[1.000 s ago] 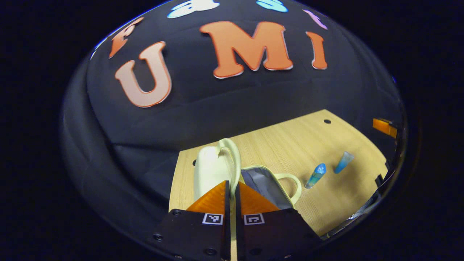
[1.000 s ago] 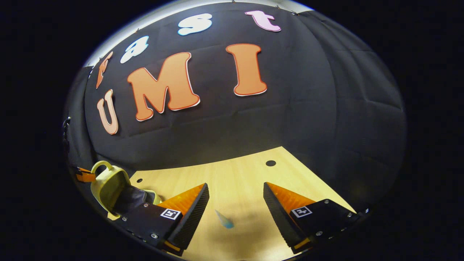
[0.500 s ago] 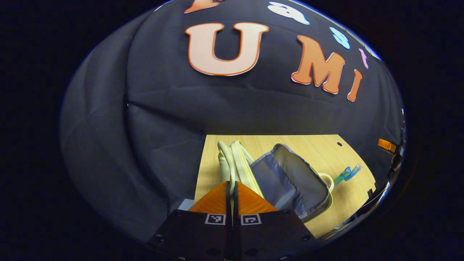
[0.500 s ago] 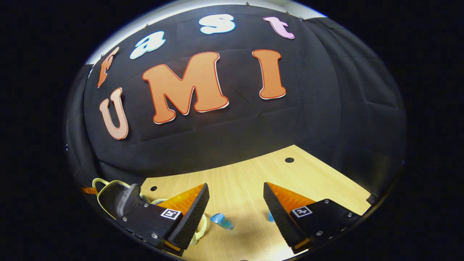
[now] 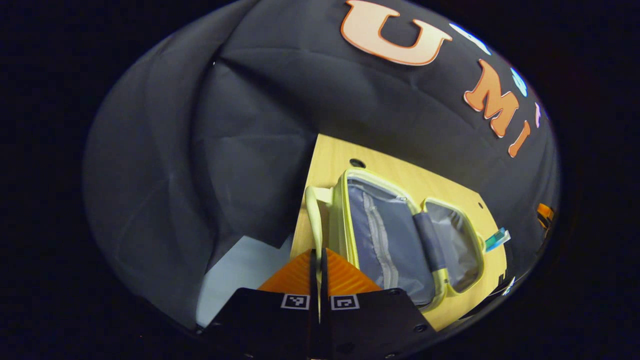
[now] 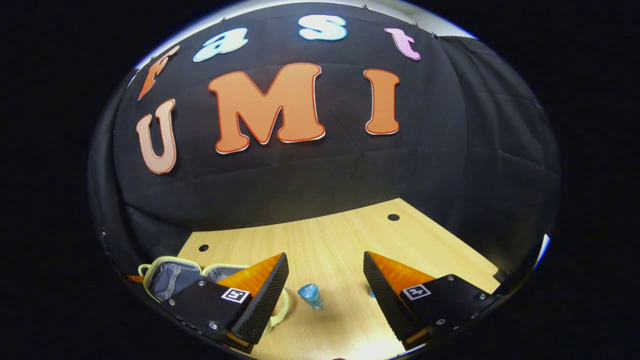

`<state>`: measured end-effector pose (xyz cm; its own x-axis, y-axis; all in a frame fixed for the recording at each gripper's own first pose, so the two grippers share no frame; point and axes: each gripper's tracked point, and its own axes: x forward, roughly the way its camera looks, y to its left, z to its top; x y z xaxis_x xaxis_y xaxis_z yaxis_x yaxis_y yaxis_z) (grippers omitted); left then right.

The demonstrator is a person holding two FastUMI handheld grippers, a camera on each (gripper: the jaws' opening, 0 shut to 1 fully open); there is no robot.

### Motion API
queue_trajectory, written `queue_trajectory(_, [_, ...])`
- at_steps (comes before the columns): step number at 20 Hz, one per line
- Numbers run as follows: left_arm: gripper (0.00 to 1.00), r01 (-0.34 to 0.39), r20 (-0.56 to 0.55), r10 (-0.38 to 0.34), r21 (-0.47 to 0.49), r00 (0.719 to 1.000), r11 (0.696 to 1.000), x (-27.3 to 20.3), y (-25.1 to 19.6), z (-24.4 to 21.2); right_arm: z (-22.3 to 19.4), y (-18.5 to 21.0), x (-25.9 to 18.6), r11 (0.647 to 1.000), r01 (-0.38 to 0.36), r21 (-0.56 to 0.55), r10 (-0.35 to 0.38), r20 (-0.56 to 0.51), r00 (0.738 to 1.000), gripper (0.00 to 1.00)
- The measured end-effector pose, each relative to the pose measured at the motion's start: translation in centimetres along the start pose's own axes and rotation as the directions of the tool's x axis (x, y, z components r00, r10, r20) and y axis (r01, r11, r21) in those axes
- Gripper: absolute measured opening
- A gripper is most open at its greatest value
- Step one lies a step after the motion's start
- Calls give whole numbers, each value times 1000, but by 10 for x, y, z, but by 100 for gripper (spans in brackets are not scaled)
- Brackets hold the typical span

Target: First open the suitcase, pack the skin care products into it, and then close the suitcase.

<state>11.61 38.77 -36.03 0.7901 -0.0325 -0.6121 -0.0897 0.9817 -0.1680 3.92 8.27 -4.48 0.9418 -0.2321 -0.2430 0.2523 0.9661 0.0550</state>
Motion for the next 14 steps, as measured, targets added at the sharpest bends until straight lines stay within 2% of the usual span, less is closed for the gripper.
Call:
queue_trajectory(2, [2,-16,-47,15,-21,999,1000,9,8,-20,-7,-3,0,1000,4,15,-4,-20,1000,95])
queue_trajectory(4, [10,-39,-59,36,-37,998,999,13,15,-24,-8,-7,0,1000,15,18,-15,-22,1000,95])
queue_trajectory(5, [11,-76,-63,74,-30,995,997,13,23,-26,-9,-9,0,1000,18,11,-18,-24,1000,95])
queue_trajectory(6, [19,-109,-57,108,-20,993,994,10,33,-25,-10,-12,0,1000,19,4,-18,-27,999,95])
queue_trajectory(7, [18,-126,-37,125,-20,991,992,3,36,-20,-11,-14,0,1000,23,-4,-23,-28,999,95])
queue_trajectory(10, [99,-219,52,217,43,975,975,-25,28,9,-18,-24,4,1000,18,-13,-18,-34,999,95])
queue_trajectory(12, [95,-273,123,261,85,957,958,-41,12,36,-20,-31,7,1000,15,-26,-16,-32,999,95])
queue_trajectory(14, [98,-342,249,301,142,921,929,-71,-38,80,-17,-45,12,998,4,-62,-5,-13,1000,95])
